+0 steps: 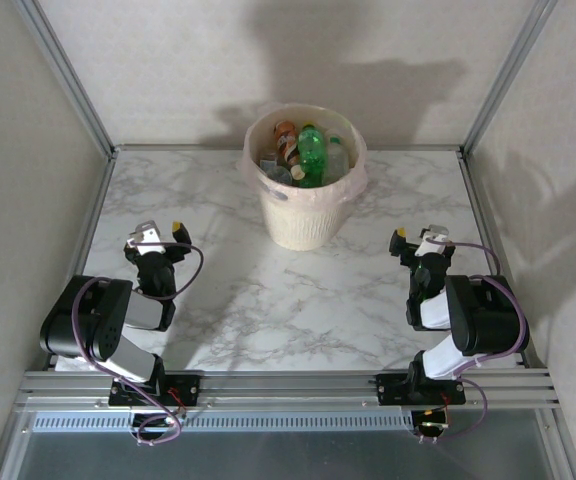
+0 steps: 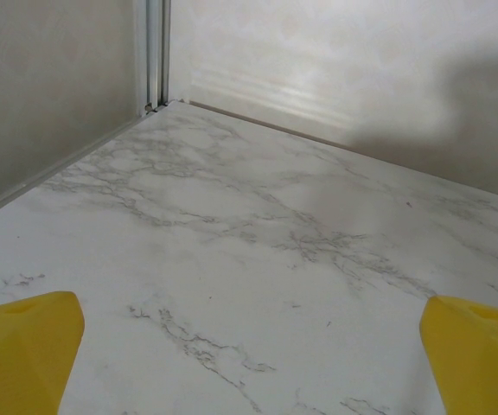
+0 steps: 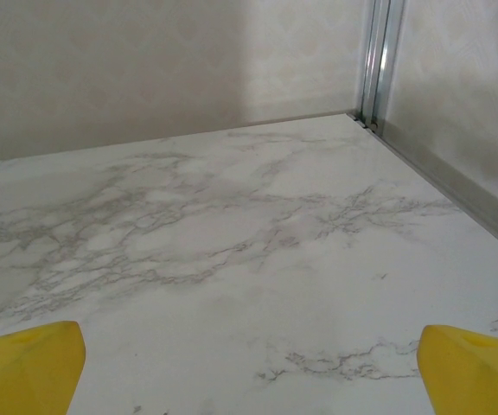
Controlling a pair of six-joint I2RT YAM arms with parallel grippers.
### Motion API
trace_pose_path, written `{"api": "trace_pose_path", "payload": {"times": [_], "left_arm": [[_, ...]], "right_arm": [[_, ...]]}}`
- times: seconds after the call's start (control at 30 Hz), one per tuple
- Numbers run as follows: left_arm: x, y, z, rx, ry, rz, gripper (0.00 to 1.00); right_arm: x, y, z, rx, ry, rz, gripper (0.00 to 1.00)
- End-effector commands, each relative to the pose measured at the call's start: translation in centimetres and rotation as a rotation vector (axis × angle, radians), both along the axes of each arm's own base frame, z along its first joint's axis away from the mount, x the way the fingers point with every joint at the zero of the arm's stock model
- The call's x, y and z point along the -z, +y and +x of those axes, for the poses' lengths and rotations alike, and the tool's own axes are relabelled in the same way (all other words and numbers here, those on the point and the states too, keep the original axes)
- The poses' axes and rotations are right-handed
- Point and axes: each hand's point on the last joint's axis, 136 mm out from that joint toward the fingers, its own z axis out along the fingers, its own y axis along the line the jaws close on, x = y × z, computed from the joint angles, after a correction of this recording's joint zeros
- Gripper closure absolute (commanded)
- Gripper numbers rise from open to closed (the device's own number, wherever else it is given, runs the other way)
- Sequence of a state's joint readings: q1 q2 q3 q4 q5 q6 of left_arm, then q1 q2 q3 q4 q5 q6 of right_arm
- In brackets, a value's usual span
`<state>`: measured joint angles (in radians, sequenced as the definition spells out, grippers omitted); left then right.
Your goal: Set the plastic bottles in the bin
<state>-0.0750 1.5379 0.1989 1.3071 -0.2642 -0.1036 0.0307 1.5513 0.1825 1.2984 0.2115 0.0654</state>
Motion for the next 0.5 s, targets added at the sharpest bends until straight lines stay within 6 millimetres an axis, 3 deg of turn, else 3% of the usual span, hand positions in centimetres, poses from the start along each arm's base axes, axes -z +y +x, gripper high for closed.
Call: {"api": "trace_pose_path", "payload": {"times": [0.0, 0.47], "left_arm": [[-0.8, -0.2, 0.3, 0.009, -0.028, 0.011, 0.01], [-0.7, -0.8, 0.5, 0.033, -0.018, 0.021, 0.01]], "right_arm": [[-1.5, 0.2, 0.5, -0.009, -0.053, -0.014, 0.01], [-1.3, 1.7, 1.0, -0.121, -0.038, -0.017, 0.01]]}}
